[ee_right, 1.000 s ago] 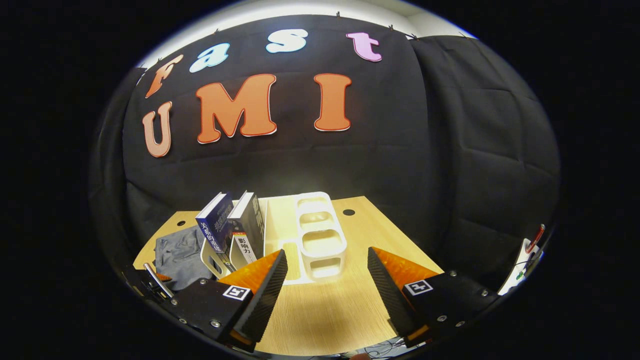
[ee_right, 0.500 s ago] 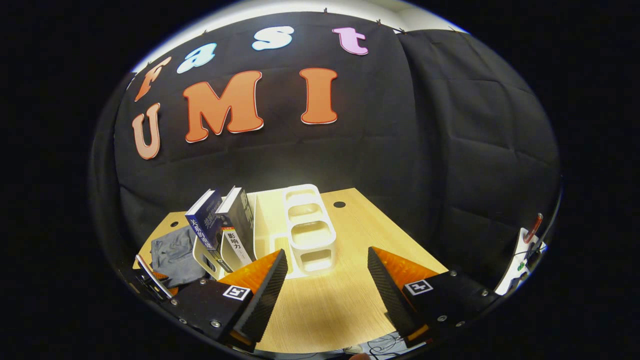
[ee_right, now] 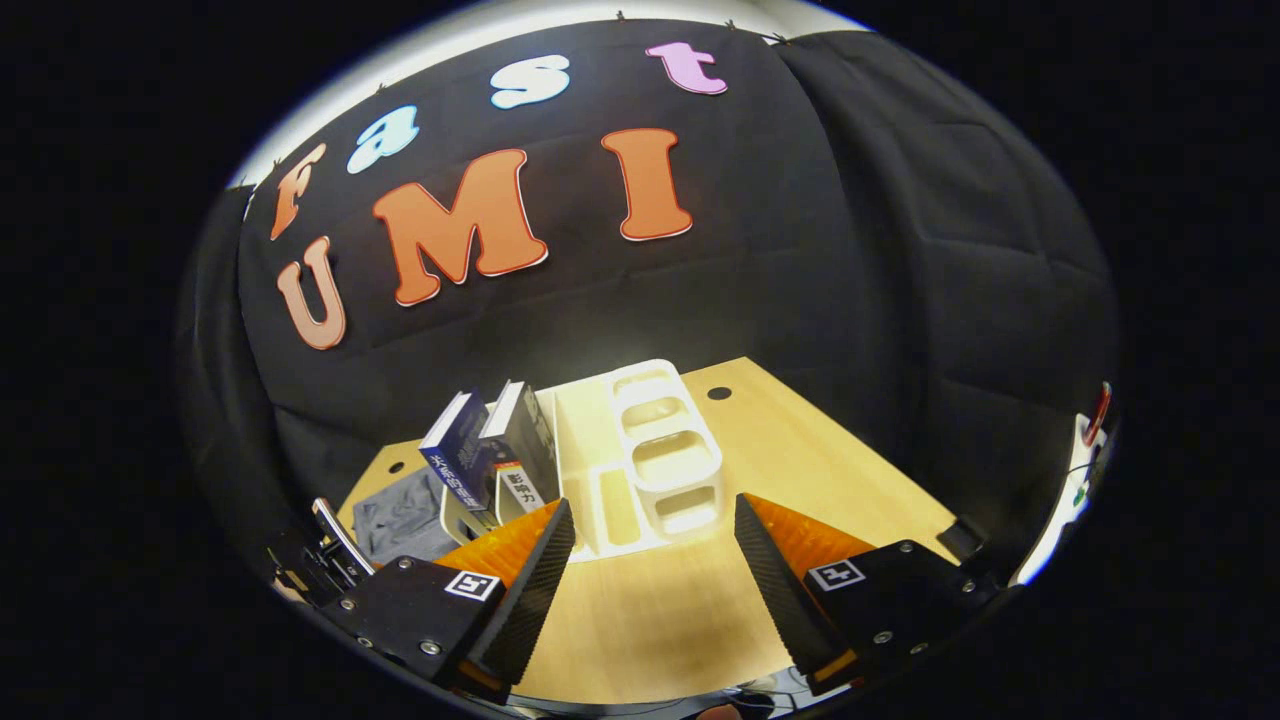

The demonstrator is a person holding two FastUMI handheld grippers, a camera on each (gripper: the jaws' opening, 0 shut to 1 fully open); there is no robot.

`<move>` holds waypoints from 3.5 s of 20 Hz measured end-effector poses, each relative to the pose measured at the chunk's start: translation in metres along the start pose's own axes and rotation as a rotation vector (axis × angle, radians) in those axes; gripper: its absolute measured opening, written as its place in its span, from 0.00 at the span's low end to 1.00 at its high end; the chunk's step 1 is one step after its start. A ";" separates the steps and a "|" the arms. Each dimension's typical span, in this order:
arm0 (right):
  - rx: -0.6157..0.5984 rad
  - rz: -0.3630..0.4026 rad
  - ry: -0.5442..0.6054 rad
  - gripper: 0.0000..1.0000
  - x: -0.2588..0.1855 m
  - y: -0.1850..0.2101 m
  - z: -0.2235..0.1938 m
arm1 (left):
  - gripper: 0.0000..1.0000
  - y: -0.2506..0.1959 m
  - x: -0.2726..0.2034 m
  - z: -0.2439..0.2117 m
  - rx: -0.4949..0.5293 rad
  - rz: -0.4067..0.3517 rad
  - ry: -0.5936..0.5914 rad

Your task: Open the schoolbag, grab two books from the bookshelf and put them into the schoolbag.

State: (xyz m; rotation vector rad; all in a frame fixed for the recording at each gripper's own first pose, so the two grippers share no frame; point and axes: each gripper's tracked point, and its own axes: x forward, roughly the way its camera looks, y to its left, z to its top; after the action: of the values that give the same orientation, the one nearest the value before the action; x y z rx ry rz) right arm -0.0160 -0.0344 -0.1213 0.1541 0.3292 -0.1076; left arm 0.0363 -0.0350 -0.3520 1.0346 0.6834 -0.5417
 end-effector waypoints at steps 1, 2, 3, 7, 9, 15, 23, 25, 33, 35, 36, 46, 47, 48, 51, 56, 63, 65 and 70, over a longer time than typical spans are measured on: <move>0.013 0.003 0.006 0.96 -0.001 0.001 -0.001 | 0.01 0.007 -0.004 0.002 -0.039 -0.017 0.001; 0.018 0.006 0.008 0.96 -0.001 0.001 -0.001 | 0.01 0.014 -0.010 0.005 -0.076 -0.032 0.001; 0.013 0.005 0.006 0.96 -0.001 0.000 -0.001 | 0.01 0.022 -0.016 0.009 -0.103 -0.042 0.000; -0.018 -0.003 0.000 0.96 0.001 -0.004 -0.002 | 0.01 0.062 -0.035 0.027 -0.130 -0.058 -0.007; 0.007 0.025 0.039 0.96 0.005 0.003 -0.008 | 0.01 0.077 -0.045 0.033 -0.120 -0.060 -0.015; 0.057 0.061 0.095 0.97 0.006 0.017 -0.017 | 0.01 0.116 -0.062 0.050 -0.159 -0.079 -0.030; 0.032 0.076 0.122 0.96 -0.003 0.051 -0.030 | 0.01 0.168 -0.076 0.069 -0.197 -0.086 -0.083; 0.025 0.093 0.149 0.96 -0.003 0.060 -0.036 | 0.01 0.179 -0.079 0.076 -0.215 -0.083 -0.099; 0.062 0.197 0.172 0.97 0.003 0.108 -0.003 | 0.00 0.212 -0.076 0.095 -0.352 -0.106 -0.150; 0.042 0.235 0.144 0.96 0.009 0.130 0.027 | 0.01 0.212 -0.074 0.093 -0.350 -0.123 -0.152; 0.019 0.254 0.121 0.96 0.012 0.143 0.045 | 0.01 0.212 -0.073 0.091 -0.344 -0.130 -0.151; -0.221 0.264 0.285 0.96 0.095 0.263 0.106 | 0.01 0.212 -0.067 0.080 -0.362 -0.147 -0.169; -0.244 0.261 0.331 0.96 0.106 0.270 0.099 | 0.00 0.212 -0.066 0.080 -0.372 -0.148 -0.171; -0.269 0.247 0.381 0.96 0.116 0.274 0.092 | 0.01 0.212 -0.067 0.077 -0.380 -0.147 -0.172; -0.309 0.195 0.479 0.97 0.142 0.273 0.063 | 0.01 0.213 -0.069 0.072 -0.408 -0.133 -0.177; -0.278 0.118 0.634 0.97 0.181 0.266 0.015 | 0.01 0.217 -0.067 0.065 -0.435 -0.124 -0.179; -0.271 0.050 0.717 0.77 0.216 0.252 -0.030 | 0.01 0.223 -0.057 0.064 -0.454 -0.122 -0.171; -0.285 0.025 0.719 0.71 0.225 0.243 -0.035 | 0.01 0.225 -0.056 0.064 -0.460 -0.127 -0.164; -0.267 0.011 0.716 0.35 0.225 0.245 -0.032 | 0.00 0.224 -0.054 0.064 -0.463 -0.140 -0.152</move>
State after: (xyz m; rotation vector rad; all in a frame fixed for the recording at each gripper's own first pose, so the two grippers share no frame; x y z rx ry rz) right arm 0.2178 0.1936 -0.1926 -0.0781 1.0507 0.0082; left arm 0.1716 0.0055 -0.1587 0.5106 0.7065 -0.5446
